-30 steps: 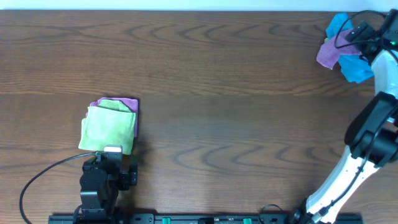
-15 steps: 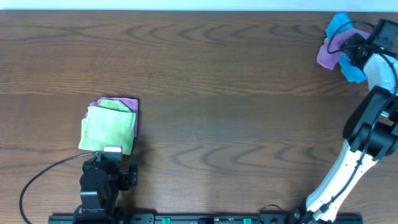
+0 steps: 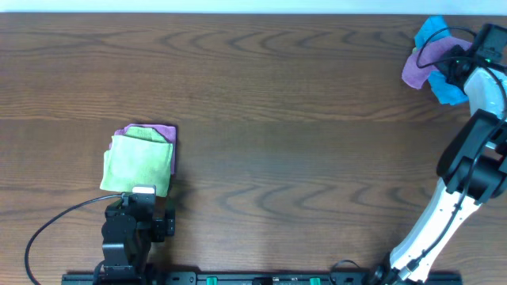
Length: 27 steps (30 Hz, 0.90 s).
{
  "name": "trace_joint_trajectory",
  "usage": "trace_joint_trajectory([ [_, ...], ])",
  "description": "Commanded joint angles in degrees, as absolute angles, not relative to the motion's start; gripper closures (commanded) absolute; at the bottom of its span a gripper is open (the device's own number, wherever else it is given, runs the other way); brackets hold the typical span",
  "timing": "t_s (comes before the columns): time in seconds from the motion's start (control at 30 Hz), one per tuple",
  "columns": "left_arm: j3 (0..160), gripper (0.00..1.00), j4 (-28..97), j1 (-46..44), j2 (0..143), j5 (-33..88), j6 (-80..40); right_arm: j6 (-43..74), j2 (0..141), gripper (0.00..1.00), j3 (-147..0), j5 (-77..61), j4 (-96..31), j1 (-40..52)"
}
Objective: Fold the cloth
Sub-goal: 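Close the right gripper on the pink cloth's edge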
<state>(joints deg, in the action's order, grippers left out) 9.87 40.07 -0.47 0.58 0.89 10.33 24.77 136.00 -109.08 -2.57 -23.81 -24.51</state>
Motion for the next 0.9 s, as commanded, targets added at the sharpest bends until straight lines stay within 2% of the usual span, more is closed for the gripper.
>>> trace_joint_trajectory([
  [0.0,9.1,0.05,40.4,-0.3,0.2,0.9,10.1,23.0,133.8,0.97,-110.3,-3.3,-24.8,-24.7],
  [0.13,9.1,0.05,40.4,-0.3,0.2,0.9,10.1,21.1,130.8,0.90,-110.3,-3.0,-25.1,-24.7],
  [0.23,9.1,0.05,40.4,-0.3,0.2,0.9,10.1,20.7,128.8,0.99,-110.3,-3.0,-25.9,-24.7],
  [0.5,9.1,0.05,40.4,-0.3,0.2,0.9,10.1,20.0,125.7,0.99,-110.3,-3.0,-30.1,-24.7],
  [0.53,9.1,0.05,40.4,-0.3,0.2,0.9,10.1,19.8,125.4,0.94,-110.3,-3.0,-31.1,-24.7],
  [0.57,9.1,0.05,40.4,-0.3,0.2,0.9,10.1,19.0,125.2,0.71,-110.3,-3.0,-31.6,-24.7],
  [0.6,9.1,0.05,40.4,-0.3,0.2,0.9,10.1,18.3,125.2,0.62,-110.3,-3.0,-31.6,-24.7],
  [0.87,9.1,0.05,40.4,-0.3,0.2,0.9,10.1,17.9,125.2,0.44,-110.3,-0.6,-27.9,-24.7],
])
